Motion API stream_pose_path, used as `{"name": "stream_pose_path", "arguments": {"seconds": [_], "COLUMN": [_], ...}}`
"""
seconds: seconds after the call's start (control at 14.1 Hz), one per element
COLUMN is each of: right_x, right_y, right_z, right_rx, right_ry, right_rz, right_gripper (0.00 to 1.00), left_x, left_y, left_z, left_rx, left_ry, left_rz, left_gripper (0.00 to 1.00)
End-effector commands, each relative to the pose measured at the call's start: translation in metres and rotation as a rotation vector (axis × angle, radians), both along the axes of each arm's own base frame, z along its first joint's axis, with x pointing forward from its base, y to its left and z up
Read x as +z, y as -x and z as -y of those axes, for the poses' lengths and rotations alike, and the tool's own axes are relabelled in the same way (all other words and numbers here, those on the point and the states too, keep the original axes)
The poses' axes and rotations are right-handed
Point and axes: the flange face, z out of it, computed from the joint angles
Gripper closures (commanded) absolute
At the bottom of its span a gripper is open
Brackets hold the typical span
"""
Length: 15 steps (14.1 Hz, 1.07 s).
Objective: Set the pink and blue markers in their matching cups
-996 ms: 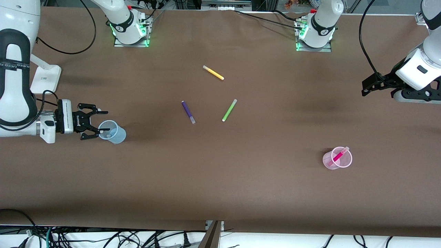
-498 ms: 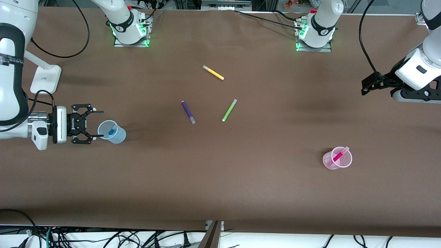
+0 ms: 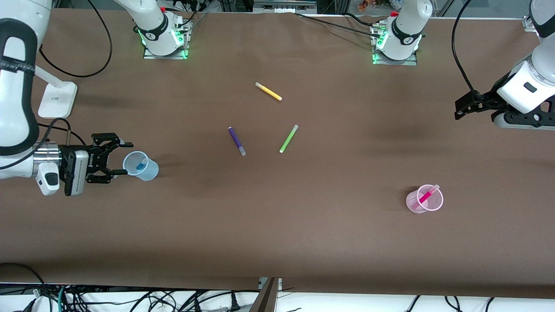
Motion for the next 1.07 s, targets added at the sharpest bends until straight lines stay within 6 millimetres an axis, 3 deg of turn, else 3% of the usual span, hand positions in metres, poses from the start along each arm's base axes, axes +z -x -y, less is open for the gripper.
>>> {"name": "stream_pose_path", "arguments": {"seconds": [0.0, 0.28, 0.5, 0.71, 0.85, 1.0], "right_x": [0.041, 0.092, 0.104, 0.119, 0.130, 0.141], "right_y": [0.008, 0.033, 0.059, 0.086, 0.103, 0.105], "right_z": [-0.028, -0.062, -0.070, -0.070, -0.059, -0.045], "right_rx": [-0.126, -0.337, -0.537, -0.714, -0.805, -0.830], "right_ry": [0.187, 0.478, 0.622, 0.724, 0.761, 0.762], "right_rz": [-0.109, -0.207, -0.281, -0.294, -0.304, -0.269], "right_gripper": [0.00, 0.00, 0.00, 0.00, 0.00, 0.00], "left_x": [0.005, 0.005, 0.005, 0.005, 0.005, 0.006], "left_y": [0.005, 0.005, 0.005, 0.005, 0.005, 0.005], "left_z": [0.000, 0.000, -0.001, -0.001, -0.001, -0.001], "left_rx": [-0.017, -0.013, -0.008, -0.008, -0.008, -0.009], "left_ry": [0.011, 0.013, 0.012, 0.012, 0.012, 0.013], "left_rz": [0.000, 0.000, 0.000, 0.000, 0.000, 0.001], "left_gripper": [0.00, 0.00, 0.00, 0.00, 0.00, 0.00]}}
